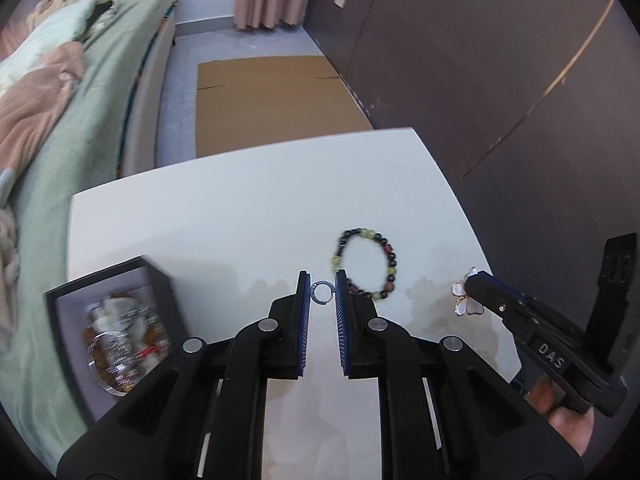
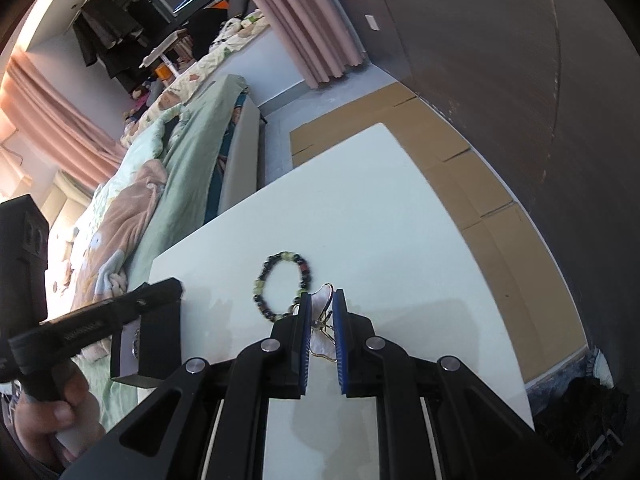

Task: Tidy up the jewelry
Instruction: 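Grasp the small silver ring with the left tool, then drop the silver ring into the box with the left tool while the right tool drops the butterfly bracelet in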

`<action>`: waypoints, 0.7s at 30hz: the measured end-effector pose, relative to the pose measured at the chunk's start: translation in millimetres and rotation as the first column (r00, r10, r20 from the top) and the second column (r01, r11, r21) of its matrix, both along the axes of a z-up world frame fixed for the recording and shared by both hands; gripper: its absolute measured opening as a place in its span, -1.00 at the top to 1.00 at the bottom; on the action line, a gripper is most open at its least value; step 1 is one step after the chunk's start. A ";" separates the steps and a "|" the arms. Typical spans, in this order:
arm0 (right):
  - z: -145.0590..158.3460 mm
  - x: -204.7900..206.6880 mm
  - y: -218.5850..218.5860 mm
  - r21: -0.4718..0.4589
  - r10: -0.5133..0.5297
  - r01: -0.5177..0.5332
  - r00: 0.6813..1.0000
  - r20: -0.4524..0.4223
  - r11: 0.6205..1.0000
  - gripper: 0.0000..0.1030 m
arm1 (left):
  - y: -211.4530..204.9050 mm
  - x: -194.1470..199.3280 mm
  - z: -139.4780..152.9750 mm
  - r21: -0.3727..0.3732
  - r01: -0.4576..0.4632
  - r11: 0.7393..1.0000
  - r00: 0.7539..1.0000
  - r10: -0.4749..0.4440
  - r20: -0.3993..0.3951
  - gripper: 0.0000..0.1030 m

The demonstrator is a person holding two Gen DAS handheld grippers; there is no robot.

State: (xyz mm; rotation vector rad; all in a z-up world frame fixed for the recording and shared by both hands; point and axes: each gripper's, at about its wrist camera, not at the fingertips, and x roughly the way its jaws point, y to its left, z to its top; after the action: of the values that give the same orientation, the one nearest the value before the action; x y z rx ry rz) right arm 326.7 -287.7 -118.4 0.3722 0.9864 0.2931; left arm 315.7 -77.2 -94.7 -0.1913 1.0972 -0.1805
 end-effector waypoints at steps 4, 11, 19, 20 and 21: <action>4.8 -3.6 9.5 -0.006 0.021 -0.021 1.000 0.014 1.000 0.79 | 29.5 -19.8 12.7 -0.008 -0.051 0.999 0.998 0.052 0.025 0.75; 21.7 -11.1 24.4 -0.025 0.044 -0.042 0.997 0.057 0.999 0.79 | 66.8 -49.5 17.4 -0.017 -0.113 0.993 0.993 0.113 0.035 0.74; 39.8 -17.5 58.1 -0.029 0.100 -0.098 0.992 0.080 0.995 0.79 | 104.2 -68.2 17.7 -0.073 -0.166 0.983 0.985 0.169 0.029 0.51; 40.8 -18.1 63.6 -0.021 0.108 -0.106 0.991 0.078 0.994 0.79 | 109.6 -70.7 17.1 -0.089 -0.178 0.980 0.983 0.181 0.027 0.26; 42.2 -19.0 70.5 -0.019 0.118 -0.117 0.990 0.077 0.993 0.79 | 115.2 -73.8 17.9 -0.101 -0.192 0.976 0.980 0.196 0.034 -0.20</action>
State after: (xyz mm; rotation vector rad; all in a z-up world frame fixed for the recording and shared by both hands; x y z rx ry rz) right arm 307.7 -217.2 -76.2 0.2878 0.9347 0.4048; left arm 241.9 38.0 -76.8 -0.3783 1.0199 -0.0622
